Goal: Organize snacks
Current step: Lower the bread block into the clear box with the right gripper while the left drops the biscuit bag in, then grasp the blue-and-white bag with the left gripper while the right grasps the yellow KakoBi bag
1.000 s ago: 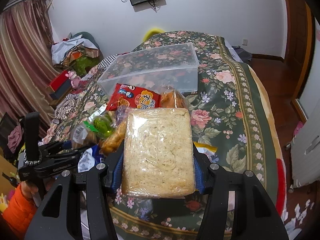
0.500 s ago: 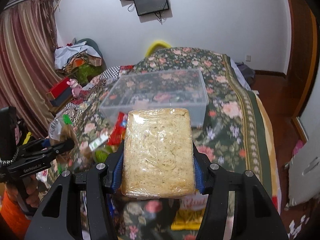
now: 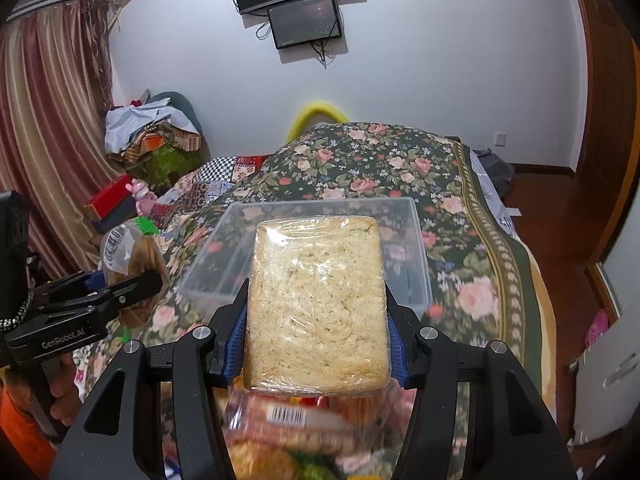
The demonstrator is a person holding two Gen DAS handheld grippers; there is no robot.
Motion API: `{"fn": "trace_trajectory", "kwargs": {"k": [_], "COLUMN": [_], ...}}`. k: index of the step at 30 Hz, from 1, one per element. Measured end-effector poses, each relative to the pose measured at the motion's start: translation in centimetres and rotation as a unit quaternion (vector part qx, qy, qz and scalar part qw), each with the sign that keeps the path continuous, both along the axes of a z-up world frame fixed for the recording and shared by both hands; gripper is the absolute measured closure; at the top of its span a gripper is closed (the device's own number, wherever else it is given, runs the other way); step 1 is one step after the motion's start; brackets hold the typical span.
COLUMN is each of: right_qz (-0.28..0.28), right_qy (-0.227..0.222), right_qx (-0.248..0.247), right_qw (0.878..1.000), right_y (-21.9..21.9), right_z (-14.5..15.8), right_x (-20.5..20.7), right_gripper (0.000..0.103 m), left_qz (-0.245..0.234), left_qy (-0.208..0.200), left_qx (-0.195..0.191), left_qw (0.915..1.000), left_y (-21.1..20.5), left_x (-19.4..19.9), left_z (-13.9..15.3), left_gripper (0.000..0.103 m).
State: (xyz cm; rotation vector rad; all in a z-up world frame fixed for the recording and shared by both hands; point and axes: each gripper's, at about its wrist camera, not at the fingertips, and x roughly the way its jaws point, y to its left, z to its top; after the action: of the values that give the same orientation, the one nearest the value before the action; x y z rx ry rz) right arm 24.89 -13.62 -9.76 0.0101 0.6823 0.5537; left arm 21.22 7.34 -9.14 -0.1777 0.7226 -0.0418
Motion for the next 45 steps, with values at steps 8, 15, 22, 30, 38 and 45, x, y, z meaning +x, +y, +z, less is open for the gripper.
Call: {"fn": "trace_trajectory", "kwargs": {"k": [8,15,22,30,38,45], "right_qz": [0.009,0.004,0.007,0.017,0.017,0.013], "right_qy": [0.017,0.059,0.092,0.076,0.042,0.008], "right_qx": [-0.032,-0.052,-0.07,-0.103,-0.085,-0.067], "right_qw": [0.999,0.997,0.993,0.992,0.995,0.998], "right_y": [2.5,3.5,4.5,4.9,3.4,1.2], "right_z": [-1.3,-3.2,-4.8,-4.7,-1.6,1.3], "right_x": [3.5,6.8,8.4,7.1,4.5,0.1], "right_gripper": [0.051,0.051,0.051,0.044,0.039,0.038], "left_qz": [0.003,0.011,0.006,-0.003,0.004,0.011], "left_qy": [0.029,0.058,0.058,0.066,0.037,0.013], "left_qx": [-0.007,-0.005,0.029,0.022,0.029,0.03], "left_qw": [0.9996,0.9982,0.9979,0.9976,0.9989,0.9994], "left_y": [0.3,0.7,-0.3,-0.7,-0.8,-1.5], "left_x": [5.3,8.6,10.2,9.9,6.0,0.7], "left_z": [-1.6,-3.7,-4.0,-4.2,-0.7,1.9], "left_gripper": [0.047,0.047,0.047,0.037,0.035,0.02]}}
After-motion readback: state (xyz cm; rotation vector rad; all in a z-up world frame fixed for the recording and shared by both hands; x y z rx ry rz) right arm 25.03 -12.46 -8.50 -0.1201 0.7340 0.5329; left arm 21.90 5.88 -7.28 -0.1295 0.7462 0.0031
